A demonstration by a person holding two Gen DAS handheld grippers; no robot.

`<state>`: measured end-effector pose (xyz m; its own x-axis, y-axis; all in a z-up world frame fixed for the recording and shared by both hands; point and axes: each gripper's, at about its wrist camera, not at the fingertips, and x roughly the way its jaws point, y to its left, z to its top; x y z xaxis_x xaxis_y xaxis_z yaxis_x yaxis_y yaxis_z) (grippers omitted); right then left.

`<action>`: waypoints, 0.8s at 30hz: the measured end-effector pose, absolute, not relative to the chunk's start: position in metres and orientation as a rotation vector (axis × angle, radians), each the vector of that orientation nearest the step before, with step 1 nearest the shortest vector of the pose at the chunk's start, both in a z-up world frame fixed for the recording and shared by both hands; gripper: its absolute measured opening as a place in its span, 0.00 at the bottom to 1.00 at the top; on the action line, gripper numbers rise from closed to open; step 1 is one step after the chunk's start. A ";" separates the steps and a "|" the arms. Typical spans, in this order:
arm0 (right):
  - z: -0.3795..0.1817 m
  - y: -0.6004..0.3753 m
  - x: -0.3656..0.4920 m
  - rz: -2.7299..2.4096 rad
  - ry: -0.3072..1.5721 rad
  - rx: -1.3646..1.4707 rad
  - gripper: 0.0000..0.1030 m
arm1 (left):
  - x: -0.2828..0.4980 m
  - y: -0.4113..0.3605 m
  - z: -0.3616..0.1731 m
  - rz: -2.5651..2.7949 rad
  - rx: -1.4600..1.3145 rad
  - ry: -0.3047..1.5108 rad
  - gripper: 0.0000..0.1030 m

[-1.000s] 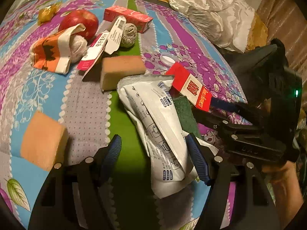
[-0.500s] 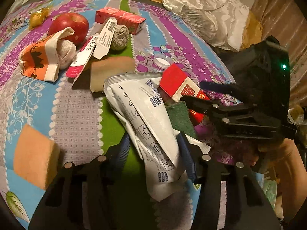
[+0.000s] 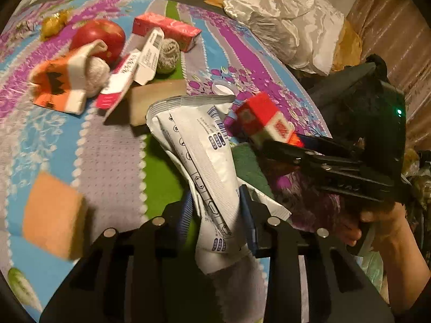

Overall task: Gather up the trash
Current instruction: 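Grasp the white wrapper with the left tool while the right tool grasps the red Double Happiness pack, then carry the wrapper and red pack toward the green bin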

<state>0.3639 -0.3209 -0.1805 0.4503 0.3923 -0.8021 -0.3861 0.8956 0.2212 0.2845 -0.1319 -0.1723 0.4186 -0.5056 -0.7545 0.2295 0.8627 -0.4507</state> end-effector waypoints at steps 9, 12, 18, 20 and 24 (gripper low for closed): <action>-0.138 -0.343 0.268 0.379 0.848 0.144 0.60 | 0.232 -0.107 -0.136 -0.436 -0.200 0.973 0.32; -0.134 -0.328 0.219 0.350 0.850 0.129 0.60 | 0.214 -0.098 -0.124 -0.414 -0.151 0.949 0.32; -0.119 -0.306 0.127 0.287 0.815 0.211 0.60 | 0.186 -0.105 -0.107 -0.420 -0.045 0.924 0.32; -0.115 -0.303 0.098 0.232 0.826 0.242 0.60 | 0.174 -0.112 -0.100 -0.435 -0.016 0.909 0.32; -0.107 -0.306 0.048 0.124 0.840 0.264 0.60 | 0.150 -0.132 -0.090 -0.469 0.065 0.893 0.32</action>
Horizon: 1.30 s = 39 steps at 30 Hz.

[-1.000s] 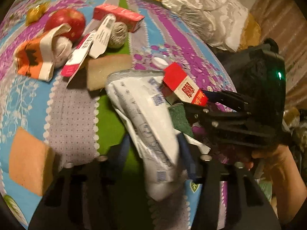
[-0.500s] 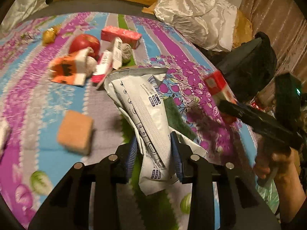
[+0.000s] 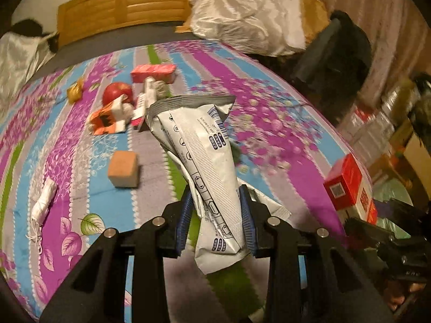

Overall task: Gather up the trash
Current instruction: 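Carry the wrapper and red pack toward the green bin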

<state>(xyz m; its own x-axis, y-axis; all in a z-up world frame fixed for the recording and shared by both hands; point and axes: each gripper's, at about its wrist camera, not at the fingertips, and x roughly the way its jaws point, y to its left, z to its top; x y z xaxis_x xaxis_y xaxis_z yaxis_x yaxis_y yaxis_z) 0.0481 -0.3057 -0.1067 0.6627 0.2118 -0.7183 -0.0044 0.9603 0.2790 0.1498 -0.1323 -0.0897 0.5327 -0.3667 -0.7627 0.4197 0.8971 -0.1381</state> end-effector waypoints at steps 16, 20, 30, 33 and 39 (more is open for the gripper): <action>-0.022 -0.379 -0.089 -0.286 0.634 0.248 0.60 | 0.100 -0.251 -0.021 -0.660 0.252 0.725 0.32; -0.008 -0.405 -0.119 -0.375 0.600 0.254 0.60 | 0.090 -0.282 -0.006 -0.710 0.281 0.683 0.32; 0.014 -0.469 -0.173 -0.572 0.517 0.297 0.60 | 0.057 -0.352 0.018 -0.841 0.361 0.583 0.32; 0.018 -0.482 -0.175 -0.619 0.511 0.284 0.60 | 0.046 -0.371 0.023 -0.874 0.385 0.554 0.32; 0.024 -0.508 -0.193 -0.695 0.497 0.304 0.60 | 0.027 -0.405 0.028 -0.933 0.424 0.521 0.32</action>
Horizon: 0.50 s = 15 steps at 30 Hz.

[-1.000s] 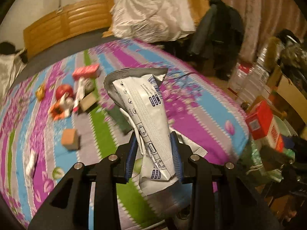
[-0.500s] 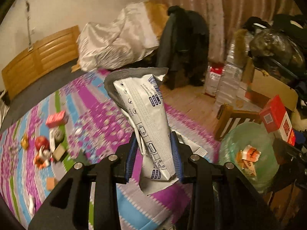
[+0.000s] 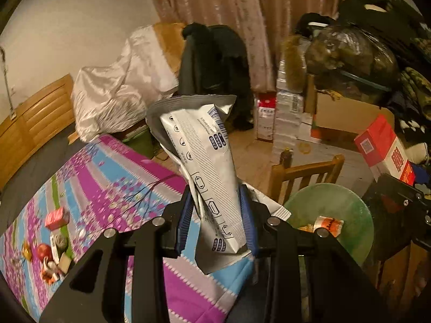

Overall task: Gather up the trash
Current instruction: 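Carry the wrapper and red pack toward the green bin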

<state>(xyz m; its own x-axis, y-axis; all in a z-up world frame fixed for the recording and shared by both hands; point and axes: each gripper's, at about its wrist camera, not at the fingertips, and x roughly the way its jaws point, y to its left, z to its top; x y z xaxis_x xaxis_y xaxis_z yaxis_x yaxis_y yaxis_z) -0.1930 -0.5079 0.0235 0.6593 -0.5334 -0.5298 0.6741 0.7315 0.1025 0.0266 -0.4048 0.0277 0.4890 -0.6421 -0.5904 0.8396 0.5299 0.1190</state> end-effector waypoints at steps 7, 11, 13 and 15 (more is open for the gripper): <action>0.024 -0.537 -0.218 -0.791 0.485 0.342 0.60 | 0.003 -0.445 0.023 -1.003 0.485 0.504 0.32; 0.015 -0.557 -0.230 -0.837 0.507 0.373 0.60 | -0.011 -0.466 0.014 -1.043 0.520 0.513 0.32; 0.009 -0.565 -0.234 -0.859 0.521 0.386 0.60 | -0.020 -0.475 0.008 -1.063 0.546 0.509 0.32; 0.002 -0.574 -0.238 -0.873 0.531 0.411 0.60 | -0.027 -0.484 0.003 -1.080 0.570 0.505 0.32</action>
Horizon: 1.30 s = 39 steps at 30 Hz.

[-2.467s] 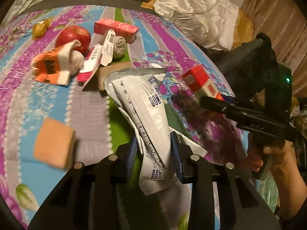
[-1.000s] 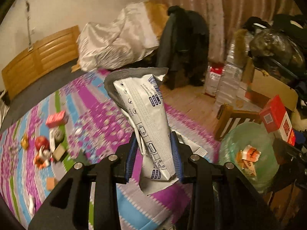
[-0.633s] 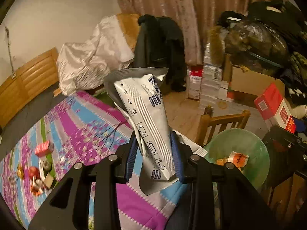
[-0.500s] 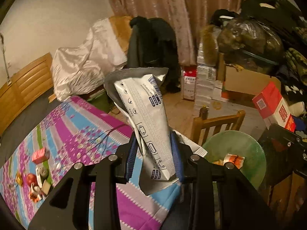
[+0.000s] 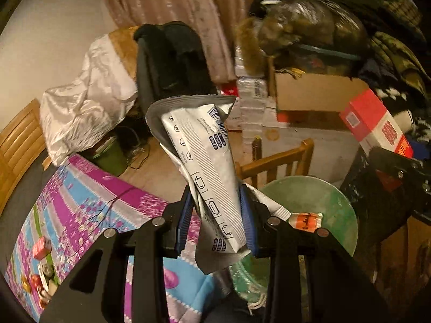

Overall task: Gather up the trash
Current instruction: 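Carry the wrapper and red pack toward the green bin, then open both tools over the green bin to drop wrapper and pack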

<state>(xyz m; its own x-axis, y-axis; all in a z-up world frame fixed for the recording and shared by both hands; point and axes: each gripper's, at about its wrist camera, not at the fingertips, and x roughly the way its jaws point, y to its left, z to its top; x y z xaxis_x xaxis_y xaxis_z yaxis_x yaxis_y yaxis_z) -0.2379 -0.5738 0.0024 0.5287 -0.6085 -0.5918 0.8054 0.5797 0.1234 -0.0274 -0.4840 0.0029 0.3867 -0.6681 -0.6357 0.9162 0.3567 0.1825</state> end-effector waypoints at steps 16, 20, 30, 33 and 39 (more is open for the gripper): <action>-0.044 -0.585 -0.235 -0.957 0.668 0.448 0.60 | -0.044 -0.522 -0.039 -1.205 0.690 0.564 0.32; -0.055 -0.585 -0.240 -0.980 0.693 0.471 0.60 | -0.044 -0.526 -0.049 -1.230 0.708 0.579 0.32; -0.078 -0.587 -0.232 -0.962 0.733 0.521 0.60 | -0.037 -0.526 -0.074 -1.271 0.743 0.635 0.32; -0.082 -0.590 -0.227 -0.950 0.731 0.538 0.61 | -0.034 -0.526 -0.077 -1.298 0.732 0.666 0.32; -0.090 -0.597 -0.217 -0.955 0.737 0.541 0.68 | -0.031 -0.529 -0.076 -1.373 0.701 0.684 0.43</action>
